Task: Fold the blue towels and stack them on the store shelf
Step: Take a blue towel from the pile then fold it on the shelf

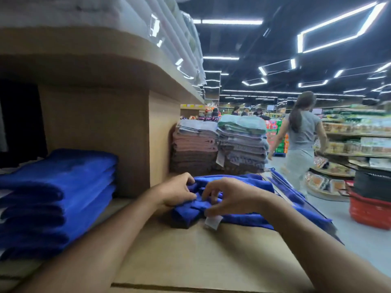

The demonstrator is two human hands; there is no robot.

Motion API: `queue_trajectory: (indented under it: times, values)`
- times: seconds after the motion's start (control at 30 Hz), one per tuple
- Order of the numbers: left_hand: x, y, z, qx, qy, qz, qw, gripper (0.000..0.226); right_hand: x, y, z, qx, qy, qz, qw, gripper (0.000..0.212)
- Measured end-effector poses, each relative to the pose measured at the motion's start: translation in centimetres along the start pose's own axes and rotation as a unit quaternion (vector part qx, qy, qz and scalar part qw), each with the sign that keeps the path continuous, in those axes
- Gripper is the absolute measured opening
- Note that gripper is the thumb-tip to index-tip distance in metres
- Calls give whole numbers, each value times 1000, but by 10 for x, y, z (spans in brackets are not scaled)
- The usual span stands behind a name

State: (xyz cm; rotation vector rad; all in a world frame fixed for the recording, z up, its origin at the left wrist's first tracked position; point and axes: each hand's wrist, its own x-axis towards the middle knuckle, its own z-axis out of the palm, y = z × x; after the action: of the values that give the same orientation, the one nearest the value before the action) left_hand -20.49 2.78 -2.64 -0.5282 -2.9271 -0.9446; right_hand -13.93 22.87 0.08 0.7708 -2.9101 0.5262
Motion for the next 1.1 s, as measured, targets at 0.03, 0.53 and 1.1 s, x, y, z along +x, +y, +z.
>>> queue_trajectory:
  times: [0.03, 0.53, 1.1]
  values:
    - [1, -2, 0, -10, 12, 5, 1000, 40, 1, -1, 5, -27, -12, 14, 999, 31]
    - [-2, 11, -7, -291, 78, -13, 953, 27, -17, -12, -41, 592, 90, 10, 801, 11]
    - [-5, -2, -11, -114, 105, -155, 976, 17, -41, -10, -52, 729, 7, -105, 677, 44]
